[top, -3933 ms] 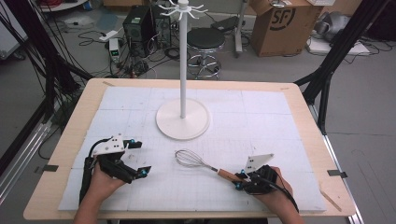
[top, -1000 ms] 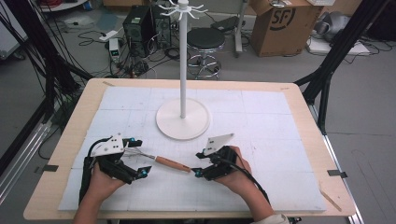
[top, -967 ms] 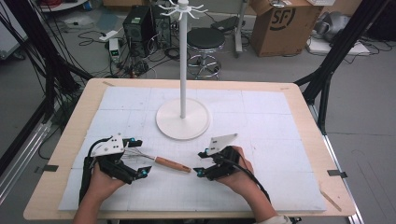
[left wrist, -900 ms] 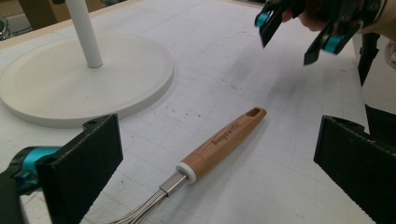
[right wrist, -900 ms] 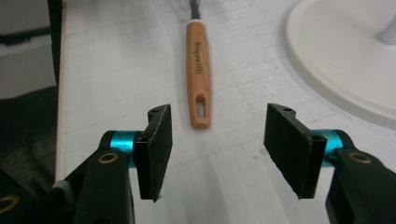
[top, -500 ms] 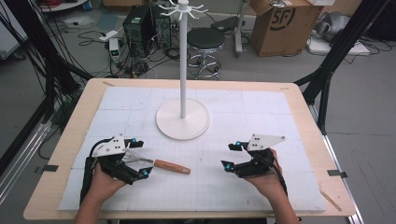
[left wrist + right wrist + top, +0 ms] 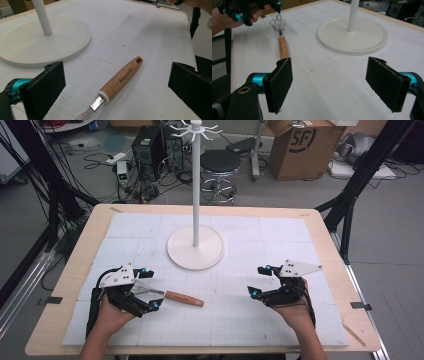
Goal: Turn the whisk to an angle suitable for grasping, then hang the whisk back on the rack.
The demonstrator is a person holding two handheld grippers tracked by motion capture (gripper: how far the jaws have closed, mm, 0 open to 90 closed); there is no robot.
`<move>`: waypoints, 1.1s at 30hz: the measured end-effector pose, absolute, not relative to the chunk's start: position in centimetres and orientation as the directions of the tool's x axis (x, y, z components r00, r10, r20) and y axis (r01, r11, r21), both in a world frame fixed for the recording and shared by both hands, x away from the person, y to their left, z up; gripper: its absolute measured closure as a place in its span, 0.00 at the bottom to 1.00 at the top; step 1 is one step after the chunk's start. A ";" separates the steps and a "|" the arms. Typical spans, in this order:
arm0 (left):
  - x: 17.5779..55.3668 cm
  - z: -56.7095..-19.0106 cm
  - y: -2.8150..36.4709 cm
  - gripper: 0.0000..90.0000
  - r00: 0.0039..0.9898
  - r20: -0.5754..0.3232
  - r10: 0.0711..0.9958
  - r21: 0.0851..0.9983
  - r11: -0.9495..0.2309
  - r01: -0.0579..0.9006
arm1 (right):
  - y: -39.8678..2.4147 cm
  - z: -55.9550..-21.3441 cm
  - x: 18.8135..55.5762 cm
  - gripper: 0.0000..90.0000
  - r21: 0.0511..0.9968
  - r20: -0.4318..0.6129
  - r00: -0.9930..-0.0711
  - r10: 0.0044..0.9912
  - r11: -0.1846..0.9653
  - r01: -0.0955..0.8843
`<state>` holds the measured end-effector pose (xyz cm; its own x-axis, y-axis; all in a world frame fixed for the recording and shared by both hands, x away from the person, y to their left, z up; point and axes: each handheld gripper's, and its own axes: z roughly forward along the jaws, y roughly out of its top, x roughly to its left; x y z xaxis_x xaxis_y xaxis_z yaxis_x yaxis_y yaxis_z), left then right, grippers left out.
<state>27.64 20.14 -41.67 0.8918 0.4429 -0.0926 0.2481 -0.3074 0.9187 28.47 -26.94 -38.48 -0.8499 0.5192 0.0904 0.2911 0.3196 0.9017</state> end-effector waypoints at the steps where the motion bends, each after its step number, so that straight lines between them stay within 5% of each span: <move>1: 27.7 -41.7 20.2 0.02 0.892 -0.092 0.443 0.919 -0.307 0.247 | -27.1 -38.4 28.5 0.21 0.904 0.091 -0.846 0.526 0.312 0.292; 33: 28.1 -41.2 18.9 0.02 0.890 -0.053 0.453 0.887 -0.388 0.251 | -28.5 -38.9 28.6 0.12 0.900 0.100 -0.824 0.558 0.302 0.314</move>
<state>28.06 18.85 -41.18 0.8901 0.4526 -0.0533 0.2506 -0.3884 0.8867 28.62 -28.45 -38.88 -0.8236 0.5582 0.1002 0.3142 0.3020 0.9001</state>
